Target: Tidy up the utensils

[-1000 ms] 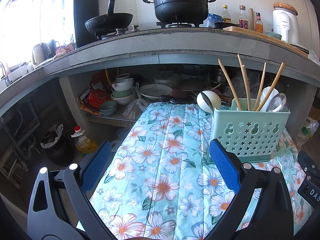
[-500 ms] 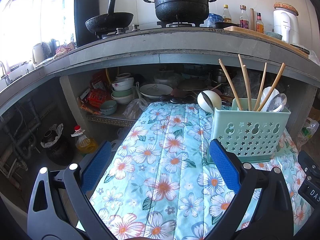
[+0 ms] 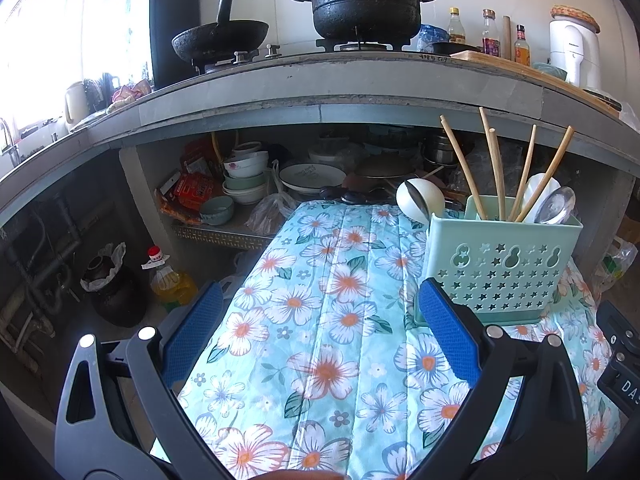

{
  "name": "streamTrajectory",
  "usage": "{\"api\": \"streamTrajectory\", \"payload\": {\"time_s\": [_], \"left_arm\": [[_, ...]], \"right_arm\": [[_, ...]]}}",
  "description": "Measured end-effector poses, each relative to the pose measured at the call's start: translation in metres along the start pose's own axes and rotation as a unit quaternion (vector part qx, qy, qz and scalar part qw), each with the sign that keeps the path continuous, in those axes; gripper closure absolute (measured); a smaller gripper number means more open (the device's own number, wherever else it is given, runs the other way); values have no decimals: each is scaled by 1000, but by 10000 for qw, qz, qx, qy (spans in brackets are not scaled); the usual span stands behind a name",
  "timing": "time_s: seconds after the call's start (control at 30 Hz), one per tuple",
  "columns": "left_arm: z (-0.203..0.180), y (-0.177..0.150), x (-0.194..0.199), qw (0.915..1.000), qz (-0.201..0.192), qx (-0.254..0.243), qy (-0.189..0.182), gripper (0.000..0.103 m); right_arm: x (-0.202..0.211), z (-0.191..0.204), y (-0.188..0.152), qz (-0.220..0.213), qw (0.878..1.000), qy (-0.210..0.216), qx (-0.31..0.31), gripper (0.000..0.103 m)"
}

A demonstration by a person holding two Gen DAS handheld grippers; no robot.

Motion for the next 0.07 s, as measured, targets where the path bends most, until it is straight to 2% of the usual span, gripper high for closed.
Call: {"api": "streamTrajectory", "payload": {"time_s": [0.07], "left_arm": [[0,-1,0,10000,11,5,-5,9]], "right_arm": [[0,0,0,1,10000,-1,-3,6]]}}
Point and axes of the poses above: each gripper's, at about its wrist camera, not at the fingertips, and x roughly against the way its jaws point, z to its left, y to its top, the point moved 4 cm from there along -x, roughly the way its jaws point, and after that the axes turned 6 degrees about -x, right-handed, at the moved point
